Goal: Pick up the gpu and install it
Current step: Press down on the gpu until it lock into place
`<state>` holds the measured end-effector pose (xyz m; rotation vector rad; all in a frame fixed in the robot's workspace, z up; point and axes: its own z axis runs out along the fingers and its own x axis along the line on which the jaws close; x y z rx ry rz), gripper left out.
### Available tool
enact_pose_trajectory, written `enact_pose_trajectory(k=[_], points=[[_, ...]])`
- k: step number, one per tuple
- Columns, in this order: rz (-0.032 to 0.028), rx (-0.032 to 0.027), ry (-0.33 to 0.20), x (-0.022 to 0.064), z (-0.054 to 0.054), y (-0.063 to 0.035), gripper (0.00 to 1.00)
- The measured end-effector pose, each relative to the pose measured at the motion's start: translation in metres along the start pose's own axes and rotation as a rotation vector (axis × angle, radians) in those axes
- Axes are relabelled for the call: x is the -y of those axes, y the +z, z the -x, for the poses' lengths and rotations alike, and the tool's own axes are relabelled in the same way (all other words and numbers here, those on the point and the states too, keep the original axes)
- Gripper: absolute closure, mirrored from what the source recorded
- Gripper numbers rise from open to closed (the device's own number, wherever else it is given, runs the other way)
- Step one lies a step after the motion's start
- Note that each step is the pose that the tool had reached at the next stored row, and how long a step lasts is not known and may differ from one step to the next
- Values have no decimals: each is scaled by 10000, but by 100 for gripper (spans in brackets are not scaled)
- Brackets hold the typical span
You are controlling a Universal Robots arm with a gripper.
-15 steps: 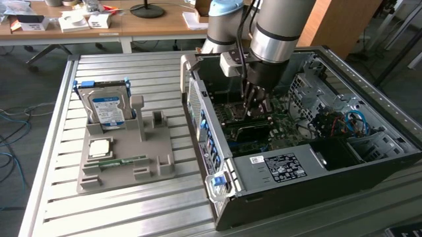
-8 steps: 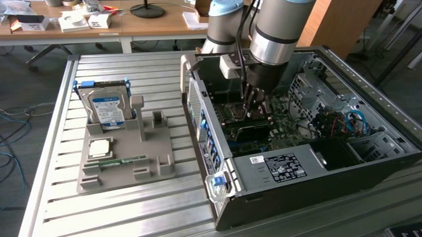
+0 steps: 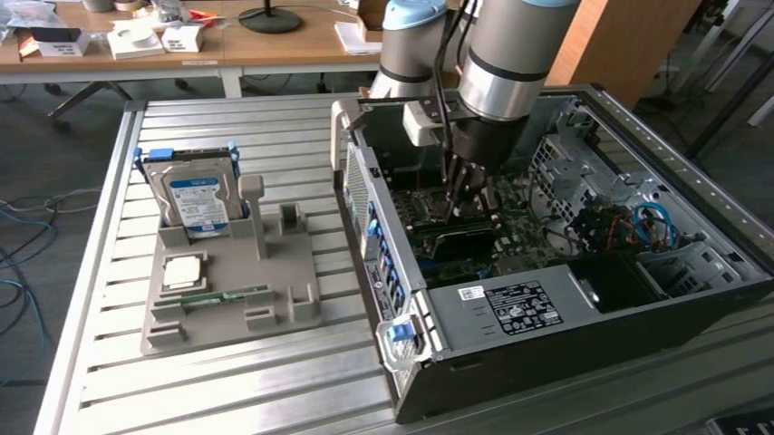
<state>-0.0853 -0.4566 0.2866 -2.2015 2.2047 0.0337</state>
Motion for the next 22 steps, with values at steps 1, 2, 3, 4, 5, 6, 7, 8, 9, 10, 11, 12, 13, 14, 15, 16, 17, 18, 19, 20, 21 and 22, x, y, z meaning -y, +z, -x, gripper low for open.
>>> enact_pose_trajectory(k=[1, 2, 3, 4, 5, 6, 7, 8, 9, 10, 11, 12, 13, 14, 15, 16, 17, 18, 19, 20, 21, 22], points=[[-2, 4, -1, 0, -1, 10, 89], [-4, 2, -1, 0, -1, 27, 89], [-6, 1, -2, 1, -2, 42, 89], [-6, 2, -2, 1, -2, 57, 89], [-7, 2, -3, 1, -2, 68, 89], [-7, 2, -2, 1, -3, 73, 89], [-5, 0, -2, 0, -3, 72, 89], [-6, 0, -2, 0, -3, 73, 89], [-6, 1, -1, 0, -3, 73, 89], [-6, 0, -1, 0, -3, 73, 89], [-8, 4, -1, 0, 2, 76, 89], [-11, 5, 0, 0, 10, 78, 89], [-11, 2, -1, 0, 18, 78, 89], [-11, 3, -3, 1, 20, 79, 89], [-12, 3, -3, 1, 23, 81, 89], [-15, 4, -1, 0, 27, 86, 89], [-16, 3, -2, 0, 30, 90, 89], [-16, 3, -3, 1, 32, 92, 89], [-16, 1, -4, 1, 32, 94, 89], [-18, 1, -3, 1, 33, 98, 89], [-20, 1, -2, 0, 33, 101, 89], [-22, 1, -2, 0, 33, 104, 89]])
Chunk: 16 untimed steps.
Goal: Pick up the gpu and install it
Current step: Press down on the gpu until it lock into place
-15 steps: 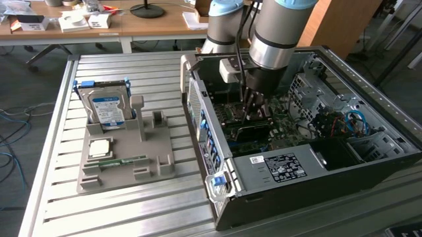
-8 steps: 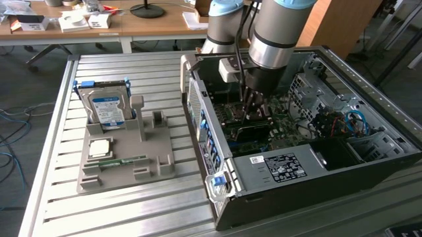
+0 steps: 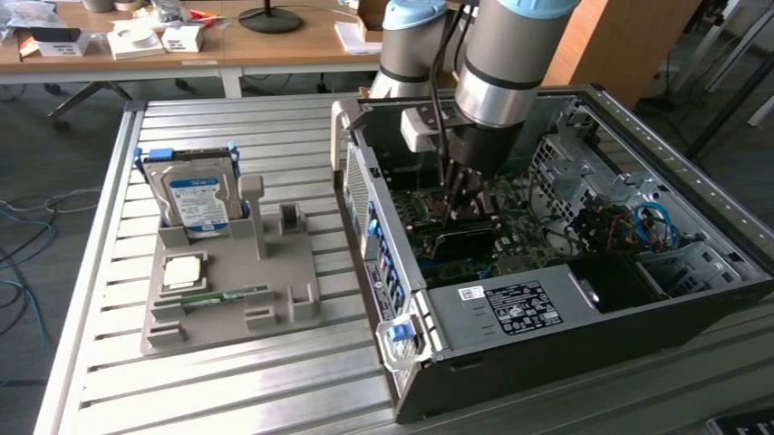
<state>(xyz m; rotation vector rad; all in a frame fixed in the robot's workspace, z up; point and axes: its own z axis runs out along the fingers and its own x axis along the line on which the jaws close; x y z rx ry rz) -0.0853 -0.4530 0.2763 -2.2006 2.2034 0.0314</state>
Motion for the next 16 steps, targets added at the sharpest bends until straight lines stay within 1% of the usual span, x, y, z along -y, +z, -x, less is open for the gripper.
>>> enact_pose_trajectory(k=[4, 7, 11, 16], points=[[-19, 4, -1, 0, 1, 22, 89], [-20, 3, -1, 0, 1, 23, 89], [-21, 6, -1, 0, 0, 60, 89], [-21, 4, 0, 0, 0, 64, 89]])
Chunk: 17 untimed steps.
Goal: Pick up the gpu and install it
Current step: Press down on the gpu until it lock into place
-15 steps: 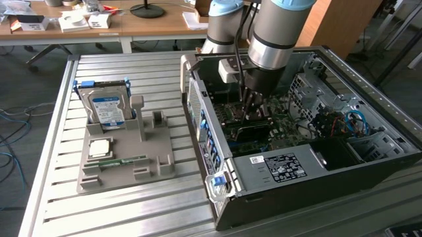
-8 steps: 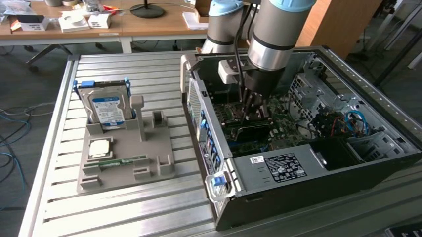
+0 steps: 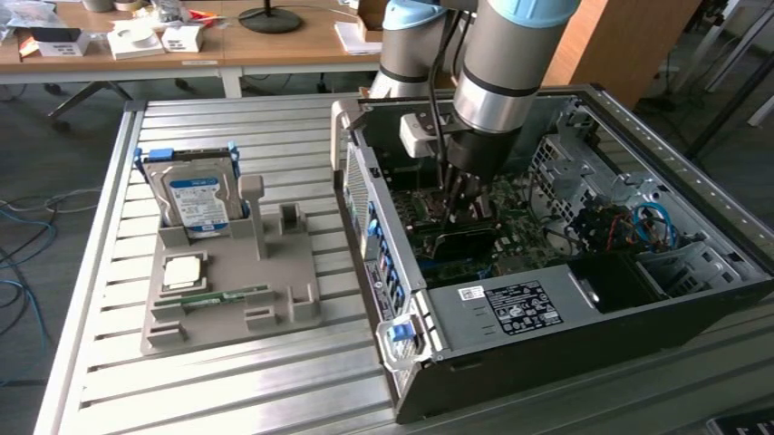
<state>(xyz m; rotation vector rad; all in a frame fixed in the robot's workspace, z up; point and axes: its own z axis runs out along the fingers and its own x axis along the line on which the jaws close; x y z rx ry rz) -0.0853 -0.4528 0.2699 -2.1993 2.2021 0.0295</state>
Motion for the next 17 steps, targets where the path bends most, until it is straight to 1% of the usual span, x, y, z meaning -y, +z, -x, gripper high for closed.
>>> enact_pose_trajectory(k=[4, 7, 17], points=[[0, -1, 0, 0, 2, 13, 89], [-14, 3, 0, -1, 11, 45, 89], [-15, 3, 0, -3, 11, 56, 89]])
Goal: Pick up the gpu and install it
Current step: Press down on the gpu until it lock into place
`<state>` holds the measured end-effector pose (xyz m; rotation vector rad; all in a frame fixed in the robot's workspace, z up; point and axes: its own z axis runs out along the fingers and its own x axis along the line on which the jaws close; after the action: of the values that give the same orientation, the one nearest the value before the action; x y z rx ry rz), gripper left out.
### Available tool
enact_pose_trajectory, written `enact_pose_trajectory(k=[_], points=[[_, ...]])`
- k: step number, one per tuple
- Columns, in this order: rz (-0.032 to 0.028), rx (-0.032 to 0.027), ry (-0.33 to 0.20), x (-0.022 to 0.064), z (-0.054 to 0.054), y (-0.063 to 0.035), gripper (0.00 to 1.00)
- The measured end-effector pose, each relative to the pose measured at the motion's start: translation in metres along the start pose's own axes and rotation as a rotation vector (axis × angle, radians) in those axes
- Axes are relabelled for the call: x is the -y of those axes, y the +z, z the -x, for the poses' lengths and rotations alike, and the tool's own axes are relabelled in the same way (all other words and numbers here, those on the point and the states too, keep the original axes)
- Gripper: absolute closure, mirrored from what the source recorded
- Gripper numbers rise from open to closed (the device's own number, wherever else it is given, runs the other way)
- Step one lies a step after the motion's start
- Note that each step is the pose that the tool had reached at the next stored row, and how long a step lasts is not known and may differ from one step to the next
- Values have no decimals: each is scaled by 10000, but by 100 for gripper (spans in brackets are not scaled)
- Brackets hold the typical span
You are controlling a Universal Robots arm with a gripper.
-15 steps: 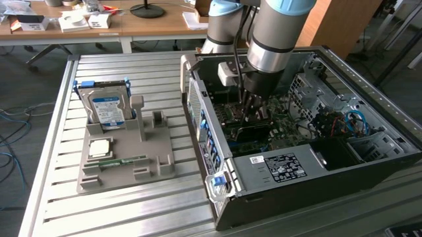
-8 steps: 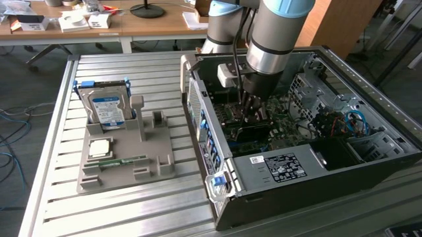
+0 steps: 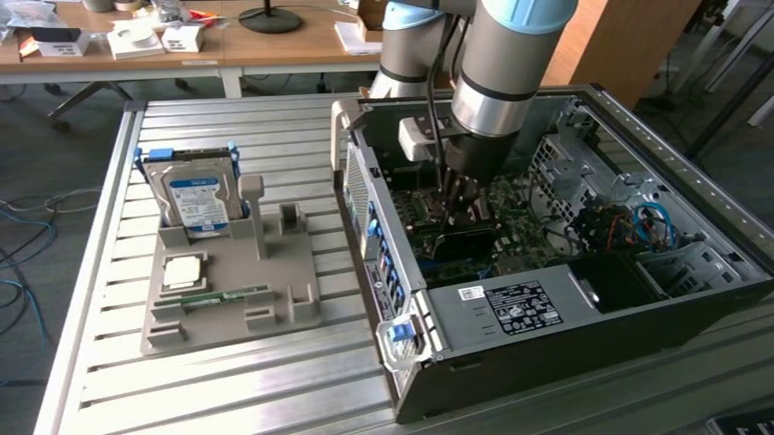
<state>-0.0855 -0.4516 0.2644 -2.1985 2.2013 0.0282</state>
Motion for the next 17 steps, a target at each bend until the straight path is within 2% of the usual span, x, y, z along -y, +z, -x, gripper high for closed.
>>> enact_pose_trajectory(k=[17], points=[[1, -1, -1, -4, -4, 3, 89]])
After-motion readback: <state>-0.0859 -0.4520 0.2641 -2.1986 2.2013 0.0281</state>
